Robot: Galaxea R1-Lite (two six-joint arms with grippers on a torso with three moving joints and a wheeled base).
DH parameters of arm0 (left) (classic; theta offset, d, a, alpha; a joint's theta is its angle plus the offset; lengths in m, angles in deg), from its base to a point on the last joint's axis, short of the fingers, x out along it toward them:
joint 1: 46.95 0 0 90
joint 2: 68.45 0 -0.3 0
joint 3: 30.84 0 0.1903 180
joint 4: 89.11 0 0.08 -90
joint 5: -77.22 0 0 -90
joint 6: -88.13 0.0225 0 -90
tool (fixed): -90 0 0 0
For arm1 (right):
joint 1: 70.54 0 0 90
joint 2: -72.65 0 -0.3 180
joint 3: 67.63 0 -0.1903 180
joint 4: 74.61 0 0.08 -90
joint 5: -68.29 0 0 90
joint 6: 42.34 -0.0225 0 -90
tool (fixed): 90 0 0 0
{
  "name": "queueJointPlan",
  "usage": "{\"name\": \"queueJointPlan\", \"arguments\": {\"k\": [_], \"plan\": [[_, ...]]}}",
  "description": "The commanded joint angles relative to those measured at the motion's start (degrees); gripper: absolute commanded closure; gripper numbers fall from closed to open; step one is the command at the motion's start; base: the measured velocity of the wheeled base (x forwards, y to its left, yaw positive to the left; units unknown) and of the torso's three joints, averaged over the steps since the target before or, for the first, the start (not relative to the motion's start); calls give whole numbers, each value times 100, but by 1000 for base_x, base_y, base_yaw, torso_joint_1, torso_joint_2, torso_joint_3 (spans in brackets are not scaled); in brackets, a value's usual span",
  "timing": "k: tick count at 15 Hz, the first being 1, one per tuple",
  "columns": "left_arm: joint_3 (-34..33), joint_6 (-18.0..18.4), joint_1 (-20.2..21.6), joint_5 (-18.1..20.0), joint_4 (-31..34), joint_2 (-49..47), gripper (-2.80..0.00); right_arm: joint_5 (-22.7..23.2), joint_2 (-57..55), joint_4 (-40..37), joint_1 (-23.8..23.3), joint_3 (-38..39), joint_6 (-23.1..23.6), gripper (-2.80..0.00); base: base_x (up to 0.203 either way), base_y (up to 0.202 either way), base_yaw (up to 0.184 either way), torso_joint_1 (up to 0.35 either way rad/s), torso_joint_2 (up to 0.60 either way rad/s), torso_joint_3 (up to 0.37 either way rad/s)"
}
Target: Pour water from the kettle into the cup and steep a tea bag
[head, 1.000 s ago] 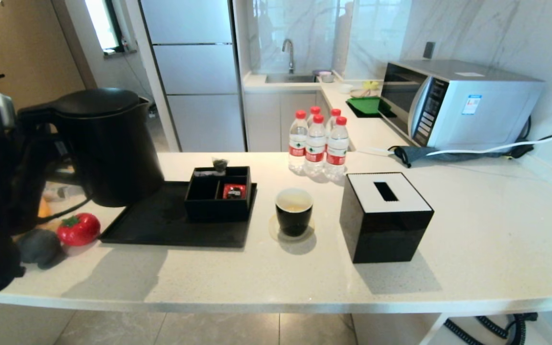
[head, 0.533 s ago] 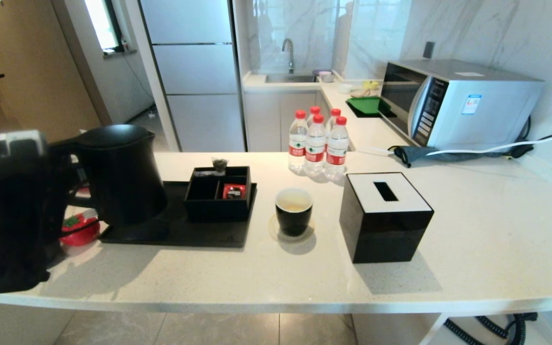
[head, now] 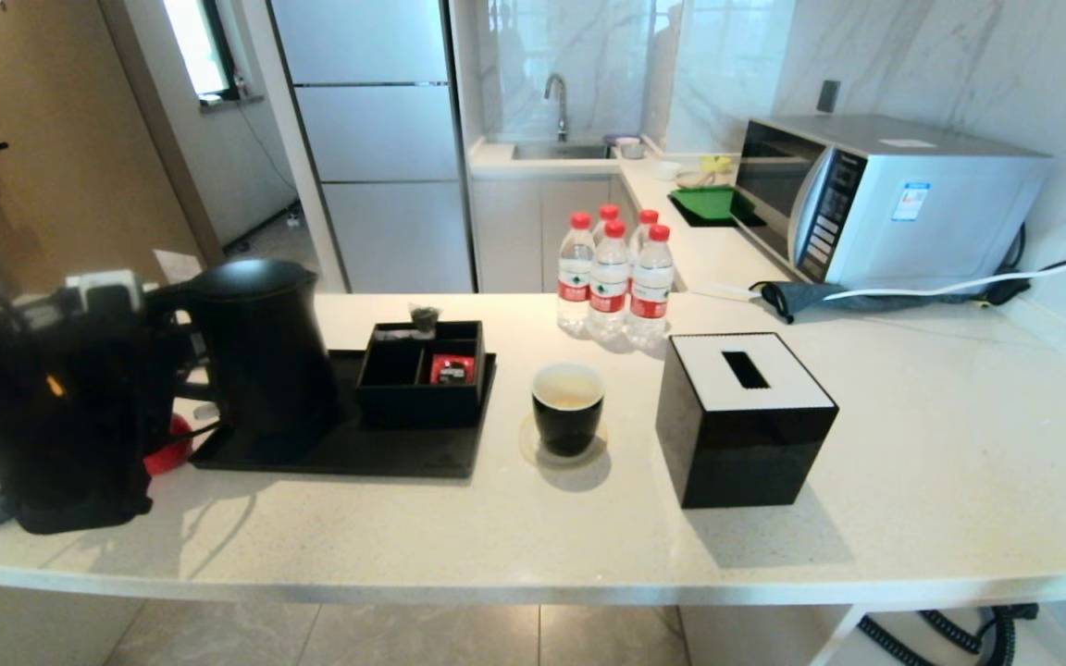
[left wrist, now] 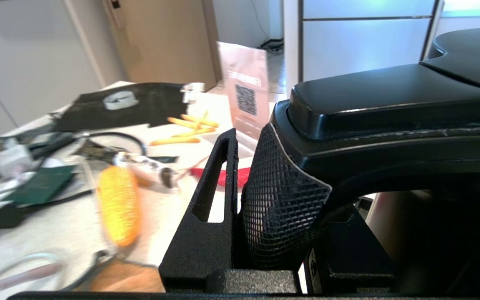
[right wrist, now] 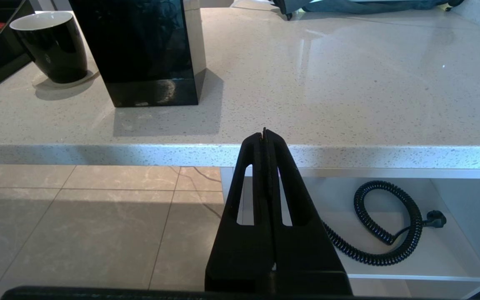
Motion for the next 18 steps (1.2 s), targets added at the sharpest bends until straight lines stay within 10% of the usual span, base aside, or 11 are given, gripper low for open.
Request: {"name": "queueJointPlan", "arguments": {"k": [1, 18], "plan": [[218, -6, 1, -11, -277, -361, 0, 3, 0, 1, 2, 0, -1, 0, 0, 0, 0, 0, 0, 0], [677, -88, -114, 36, -277, -982, 0, 3, 0, 1, 2, 0, -1, 0, 0, 0, 0, 0, 0, 0]]}}
